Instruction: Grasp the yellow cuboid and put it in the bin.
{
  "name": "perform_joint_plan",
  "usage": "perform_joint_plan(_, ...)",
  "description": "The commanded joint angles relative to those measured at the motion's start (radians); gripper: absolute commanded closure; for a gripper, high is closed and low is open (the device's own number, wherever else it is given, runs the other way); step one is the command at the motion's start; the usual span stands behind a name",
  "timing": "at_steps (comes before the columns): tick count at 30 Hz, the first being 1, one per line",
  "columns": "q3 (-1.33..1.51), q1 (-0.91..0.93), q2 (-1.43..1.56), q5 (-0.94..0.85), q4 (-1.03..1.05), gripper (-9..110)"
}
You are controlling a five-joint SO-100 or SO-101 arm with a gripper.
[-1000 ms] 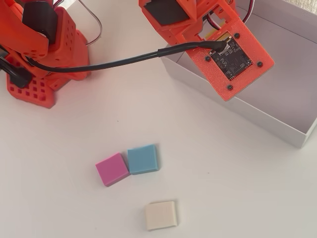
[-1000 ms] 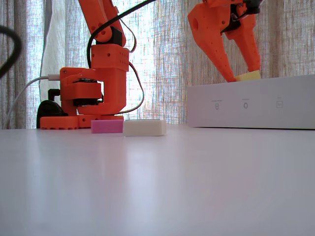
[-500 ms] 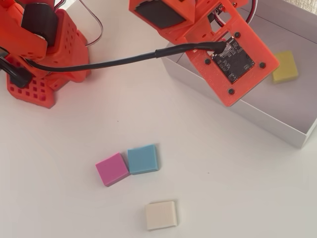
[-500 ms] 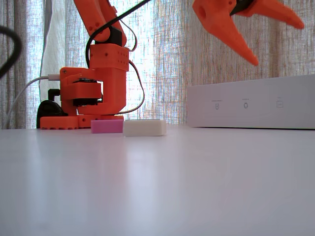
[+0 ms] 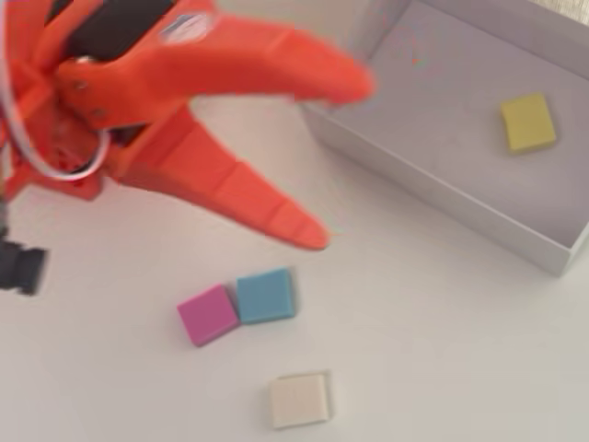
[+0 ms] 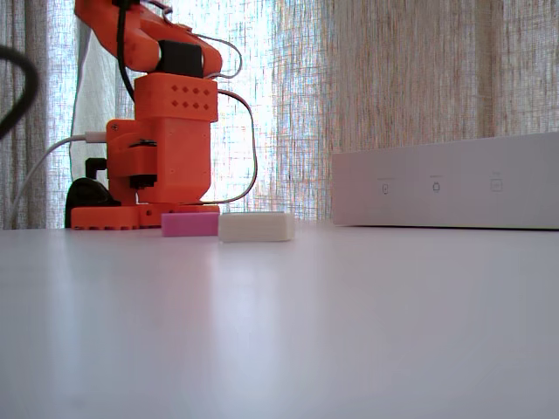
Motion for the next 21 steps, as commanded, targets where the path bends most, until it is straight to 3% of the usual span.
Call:
perform_joint_plan(1,0.089,0.06,0.169,0.04,0.081,56)
perform_joint_plan(5,0.281,0.086,0.362,0.04,0.184,60)
perform_joint_plan(10,0.425,0.103,0.503,0.028,0.293,80)
perform_joint_plan(21,0.545,0.129,0.56,0.035,0.451,94)
